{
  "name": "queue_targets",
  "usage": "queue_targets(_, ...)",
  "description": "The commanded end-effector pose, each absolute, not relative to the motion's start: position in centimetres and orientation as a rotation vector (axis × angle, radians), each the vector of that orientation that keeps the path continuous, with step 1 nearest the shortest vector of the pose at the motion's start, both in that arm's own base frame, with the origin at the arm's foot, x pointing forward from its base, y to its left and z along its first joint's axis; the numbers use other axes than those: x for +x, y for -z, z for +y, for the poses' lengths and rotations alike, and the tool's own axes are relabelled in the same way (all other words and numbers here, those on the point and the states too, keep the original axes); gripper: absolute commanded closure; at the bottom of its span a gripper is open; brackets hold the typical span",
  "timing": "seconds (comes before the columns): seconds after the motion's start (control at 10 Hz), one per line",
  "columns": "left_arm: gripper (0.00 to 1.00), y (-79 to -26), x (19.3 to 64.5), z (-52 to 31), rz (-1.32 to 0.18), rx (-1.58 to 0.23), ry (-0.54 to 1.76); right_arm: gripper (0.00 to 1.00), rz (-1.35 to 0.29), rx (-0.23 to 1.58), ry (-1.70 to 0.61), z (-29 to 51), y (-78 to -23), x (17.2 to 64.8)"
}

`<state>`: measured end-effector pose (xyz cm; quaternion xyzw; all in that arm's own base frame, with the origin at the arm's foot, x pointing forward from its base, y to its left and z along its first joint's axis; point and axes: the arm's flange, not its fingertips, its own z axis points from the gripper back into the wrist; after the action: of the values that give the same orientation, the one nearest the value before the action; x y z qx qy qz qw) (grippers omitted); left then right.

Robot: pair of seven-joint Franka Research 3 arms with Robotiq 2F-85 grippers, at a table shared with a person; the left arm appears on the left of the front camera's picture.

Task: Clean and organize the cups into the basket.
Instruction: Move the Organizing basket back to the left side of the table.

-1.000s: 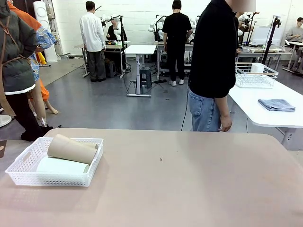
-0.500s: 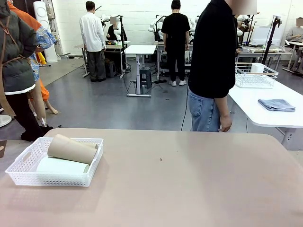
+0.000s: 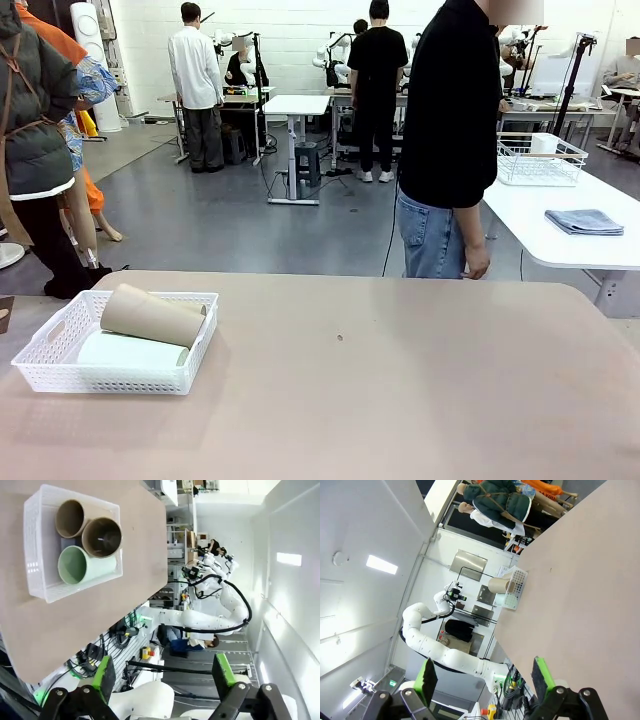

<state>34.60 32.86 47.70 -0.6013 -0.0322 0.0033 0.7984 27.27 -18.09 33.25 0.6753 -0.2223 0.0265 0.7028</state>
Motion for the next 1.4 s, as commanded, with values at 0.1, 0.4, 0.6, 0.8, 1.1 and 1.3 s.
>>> queue_targets(0.1,0.0,-49.2,35.3,34.6,-0.078,-1.348,0.125,0.0,-0.484,1.495,-0.055,-18.1,-33.3,27.1)
queue_targets(0.4,0.0,-47.3,35.2,32.2,-0.063,-1.305,0.006,0.0,-0.484,1.495,-0.055,-18.1,-33.3,27.1)
queue_targets(0.6,0.0,-47.3,35.2,32.2,-0.063,-1.305,0.006,0.0,-0.484,1.495,-0.055,-18.1,-33.3,27.1)
queue_targets(0.8,0.0,-47.3,35.2,32.2,-0.063,-1.305,0.006,0.0,-0.484,1.495,-0.055,-18.1,-33.3,27.1)
queue_targets(1.1,0.0,-47.3,35.2,32.2,-0.063,-1.305,0.006,0.0,-0.484,1.495,-0.055,-18.1,-33.3,27.1)
queue_targets(1.3,0.0,-47.3,35.2,32.2,-0.063,-1.305,0.006,0.0,-0.484,1.495,-0.055,-18.1,-33.3,27.1)
